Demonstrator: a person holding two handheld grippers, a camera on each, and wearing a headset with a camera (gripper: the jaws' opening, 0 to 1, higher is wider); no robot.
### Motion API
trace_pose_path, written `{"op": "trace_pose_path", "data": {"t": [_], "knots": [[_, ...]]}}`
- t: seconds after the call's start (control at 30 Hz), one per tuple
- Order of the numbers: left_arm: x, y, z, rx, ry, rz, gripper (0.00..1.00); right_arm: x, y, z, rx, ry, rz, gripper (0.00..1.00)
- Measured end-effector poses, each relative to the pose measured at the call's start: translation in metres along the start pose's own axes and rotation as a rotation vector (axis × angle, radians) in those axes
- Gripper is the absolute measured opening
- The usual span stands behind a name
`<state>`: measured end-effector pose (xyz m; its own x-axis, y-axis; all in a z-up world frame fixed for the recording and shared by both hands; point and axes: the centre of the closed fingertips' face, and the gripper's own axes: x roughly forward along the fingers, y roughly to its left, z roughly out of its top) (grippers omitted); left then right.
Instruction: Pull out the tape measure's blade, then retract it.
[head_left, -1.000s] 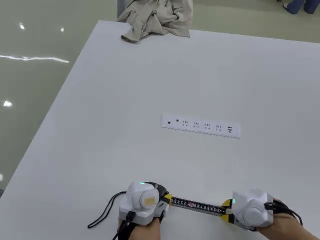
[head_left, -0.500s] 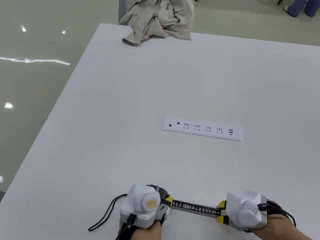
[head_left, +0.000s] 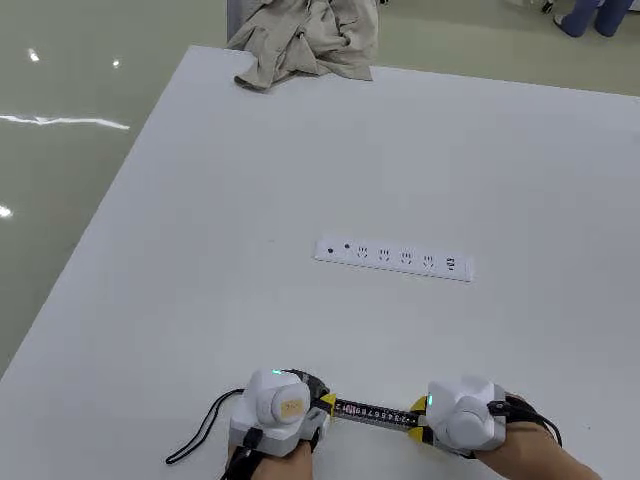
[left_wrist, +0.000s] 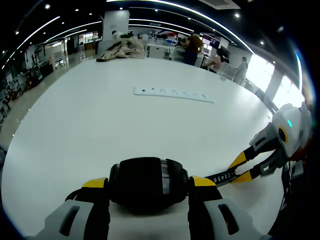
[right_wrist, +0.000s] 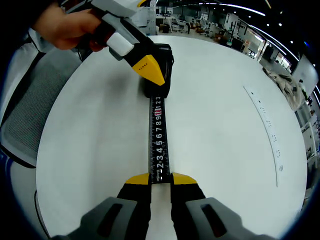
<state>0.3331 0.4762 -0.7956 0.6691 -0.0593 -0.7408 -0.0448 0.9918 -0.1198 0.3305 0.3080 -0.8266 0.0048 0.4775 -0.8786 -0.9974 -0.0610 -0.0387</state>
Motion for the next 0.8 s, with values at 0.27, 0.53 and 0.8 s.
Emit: {"op": "trace_pose_path", "data": {"t": [0.27, 0.53, 0.8], "knots": [[0.001, 0.0, -0.001, 0.002, 0.001, -0.001, 0.6, 0.005, 0.0, 0.009, -0.004, -0.007, 0.004, 0.13], [0.0, 0.0, 0.0, 0.004, 0.004, -0.003, 0.6, 0.008, 0.0, 0.014, -0.004, -0.011, 0.006, 0.13], [0.0, 0.0, 0.0, 0.005, 0.006, -0.004, 0.6, 0.012, 0.001, 0.021, -0.008, -0.016, 0.008, 0.13]]}}
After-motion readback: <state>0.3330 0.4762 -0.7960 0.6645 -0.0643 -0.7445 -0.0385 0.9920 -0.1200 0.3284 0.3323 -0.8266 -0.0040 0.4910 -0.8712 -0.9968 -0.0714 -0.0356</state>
